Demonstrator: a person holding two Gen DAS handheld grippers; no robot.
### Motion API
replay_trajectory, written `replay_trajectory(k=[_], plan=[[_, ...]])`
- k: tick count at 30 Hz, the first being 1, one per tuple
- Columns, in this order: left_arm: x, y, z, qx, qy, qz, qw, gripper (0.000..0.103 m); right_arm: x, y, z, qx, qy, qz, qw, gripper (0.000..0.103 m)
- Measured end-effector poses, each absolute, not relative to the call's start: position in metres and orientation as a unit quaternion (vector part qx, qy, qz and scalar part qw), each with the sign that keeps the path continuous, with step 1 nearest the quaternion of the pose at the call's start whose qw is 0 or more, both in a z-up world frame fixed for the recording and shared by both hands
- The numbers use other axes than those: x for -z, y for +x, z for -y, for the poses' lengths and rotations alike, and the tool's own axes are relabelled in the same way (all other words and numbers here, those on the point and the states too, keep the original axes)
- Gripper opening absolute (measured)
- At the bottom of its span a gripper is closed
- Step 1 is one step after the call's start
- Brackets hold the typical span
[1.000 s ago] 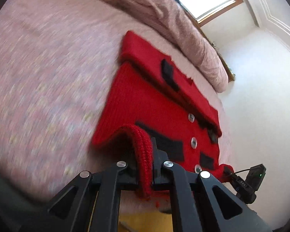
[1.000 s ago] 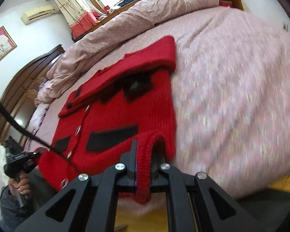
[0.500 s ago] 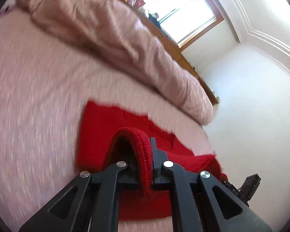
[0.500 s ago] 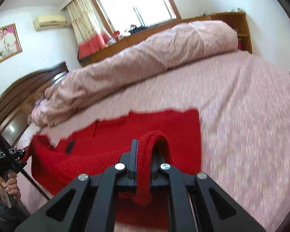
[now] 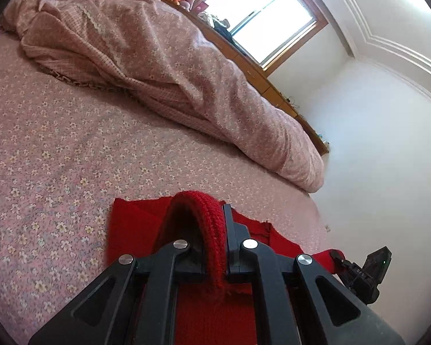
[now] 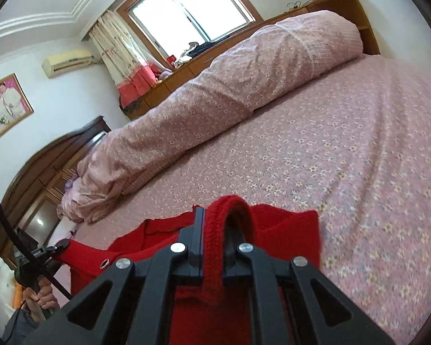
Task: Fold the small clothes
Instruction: 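Lift the hem with both tools and fold it over toward the collar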
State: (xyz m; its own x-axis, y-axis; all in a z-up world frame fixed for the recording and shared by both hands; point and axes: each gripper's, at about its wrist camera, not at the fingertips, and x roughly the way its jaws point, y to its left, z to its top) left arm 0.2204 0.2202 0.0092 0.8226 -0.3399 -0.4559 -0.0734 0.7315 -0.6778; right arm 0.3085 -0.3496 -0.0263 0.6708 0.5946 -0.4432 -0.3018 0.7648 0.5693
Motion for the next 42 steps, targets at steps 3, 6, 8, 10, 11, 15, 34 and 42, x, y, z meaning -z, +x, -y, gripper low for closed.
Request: replay_trajectory(k=[3,6,8,10,11,15,34,42], plan=[[-0.003,0.230,-0.223,0.073,-0.363,-0.294,0.881,0.001,0.032,0.319,0.347,-0.249,0.232,-0.328,0.881,0.007],[0.004,0.236,-0.225,0.079,-0.368,-0.288,0.881,0.001,0.038,0.325,0.351,-0.245,0.245,-0.339,0.875,0.007],[0.010,0.238,-0.222,0.073,-0.352,-0.292,0.886,0.001,0.041,0.326,0.352,-0.243,0.247,-0.343,0.873,0.007],[0.017,0.241,-0.217,0.055,-0.326,-0.306,0.893,0.002,0.043,0.329,0.350,-0.240,0.239,-0.349,0.874,0.007],[0.019,0.241,-0.215,0.047,-0.318,-0.307,0.896,0.002,0.045,0.329,0.350,-0.238,0.237,-0.351,0.874,0.007],[0.031,0.244,-0.200,0.020,-0.275,-0.321,0.906,0.002,0.060,0.333,0.341,-0.214,0.229,-0.383,0.869,0.007],[0.030,0.243,-0.186,0.021,-0.248,-0.330,0.911,0.002,0.069,0.337,0.338,-0.205,0.217,-0.397,0.868,0.008],[0.030,0.246,-0.183,0.022,-0.244,-0.331,0.911,0.002,0.069,0.337,0.338,-0.205,0.219,-0.398,0.867,0.008]])
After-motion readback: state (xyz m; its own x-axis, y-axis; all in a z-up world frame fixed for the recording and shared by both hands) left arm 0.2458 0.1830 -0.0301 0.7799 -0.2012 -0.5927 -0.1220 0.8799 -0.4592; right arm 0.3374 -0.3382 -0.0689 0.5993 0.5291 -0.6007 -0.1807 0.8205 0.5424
